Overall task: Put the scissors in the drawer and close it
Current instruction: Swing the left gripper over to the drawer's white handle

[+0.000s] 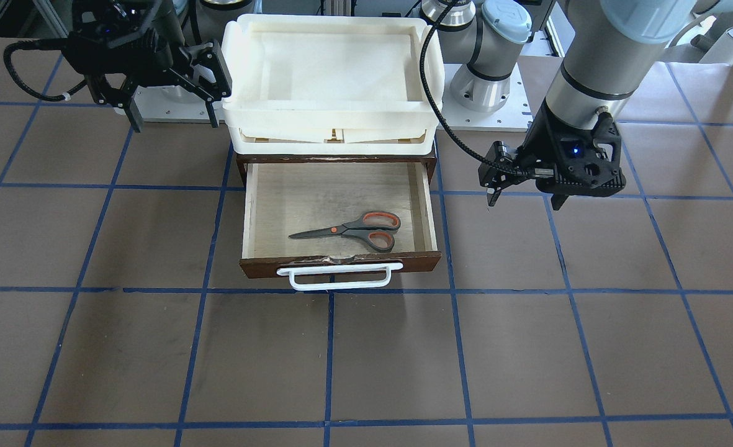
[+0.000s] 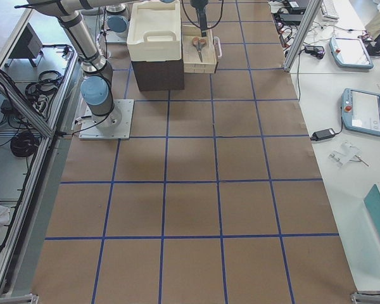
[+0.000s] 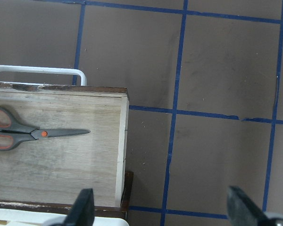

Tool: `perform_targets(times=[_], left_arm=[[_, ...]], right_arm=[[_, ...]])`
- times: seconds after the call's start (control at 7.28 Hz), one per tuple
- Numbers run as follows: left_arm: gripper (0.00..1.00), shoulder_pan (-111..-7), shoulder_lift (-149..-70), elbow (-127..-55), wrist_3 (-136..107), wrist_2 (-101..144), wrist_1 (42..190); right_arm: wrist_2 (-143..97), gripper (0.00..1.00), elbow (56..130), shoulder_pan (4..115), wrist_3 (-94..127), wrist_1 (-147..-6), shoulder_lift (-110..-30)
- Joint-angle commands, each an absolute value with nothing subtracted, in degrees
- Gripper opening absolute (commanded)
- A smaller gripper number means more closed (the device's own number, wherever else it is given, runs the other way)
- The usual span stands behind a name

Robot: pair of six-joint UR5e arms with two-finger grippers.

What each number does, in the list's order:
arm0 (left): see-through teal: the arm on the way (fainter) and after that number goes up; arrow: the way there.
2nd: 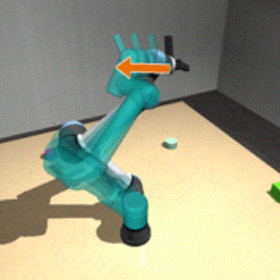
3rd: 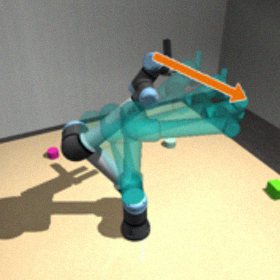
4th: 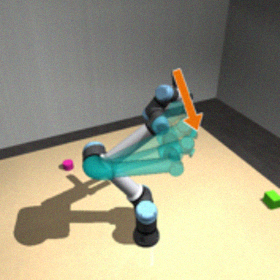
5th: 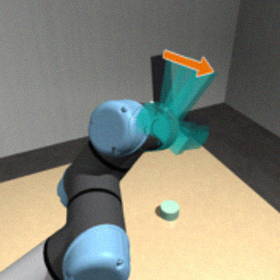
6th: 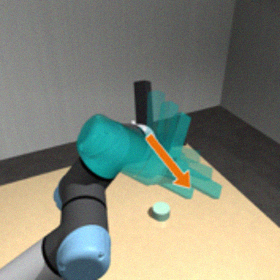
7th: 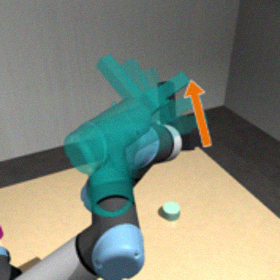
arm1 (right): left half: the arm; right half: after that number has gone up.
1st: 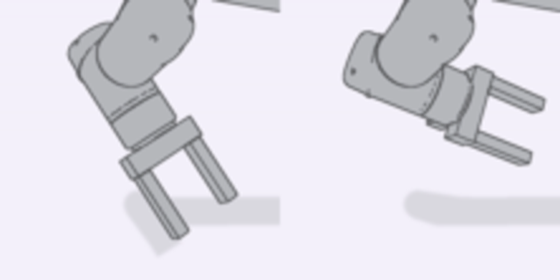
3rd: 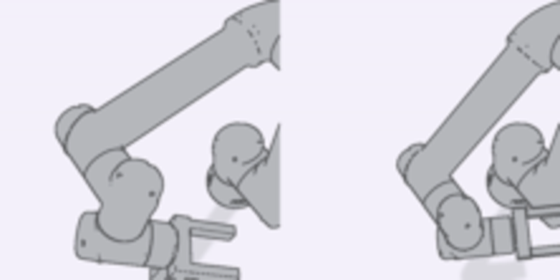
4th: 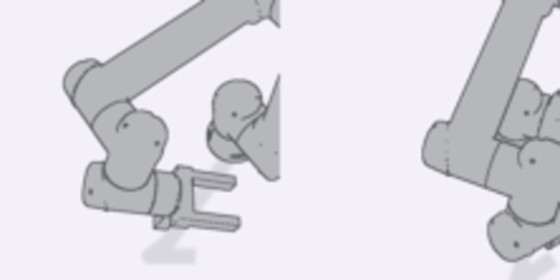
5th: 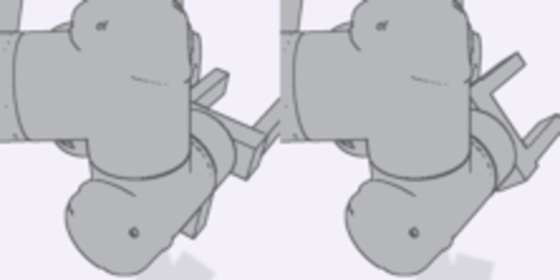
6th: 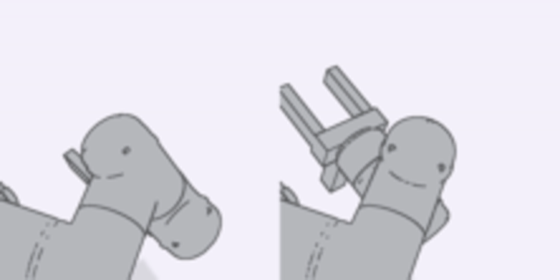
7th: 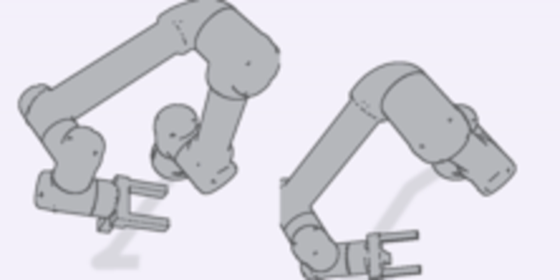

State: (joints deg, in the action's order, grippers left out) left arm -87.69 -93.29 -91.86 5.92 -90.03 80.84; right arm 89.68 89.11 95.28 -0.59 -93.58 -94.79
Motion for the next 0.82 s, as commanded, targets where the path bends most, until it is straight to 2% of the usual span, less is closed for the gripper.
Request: perform_targets(times=[0.0, 0.27, 0.41, 0.69], left_arm=[[1.0, -88.86, -94.04, -91.93, 5.71, -89.83, 79.99], [1.0, -88.95, -95.18, -92.11, 5.8, -89.82, 79.54], [1.0, -89.82, -97.1, -91.94, 5.28, -89.22, 73.89], [1.0, -93.68, -101.4, -88.79, -0.58, -89.65, 72.25]], right_arm=[[89.74, 1.0, 89.03, 94.22, -0.35, -93.43, -95.18], [89.74, 1.0, 89.12, 92.12, -0.53, -93.17, -95.98], [89.65, 1.0, 89.12, 92.02, -0.88, -93.16, -95.98], [89.65, 1.0, 89.12, 92.02, -1.14, -93.25, -95.98]])
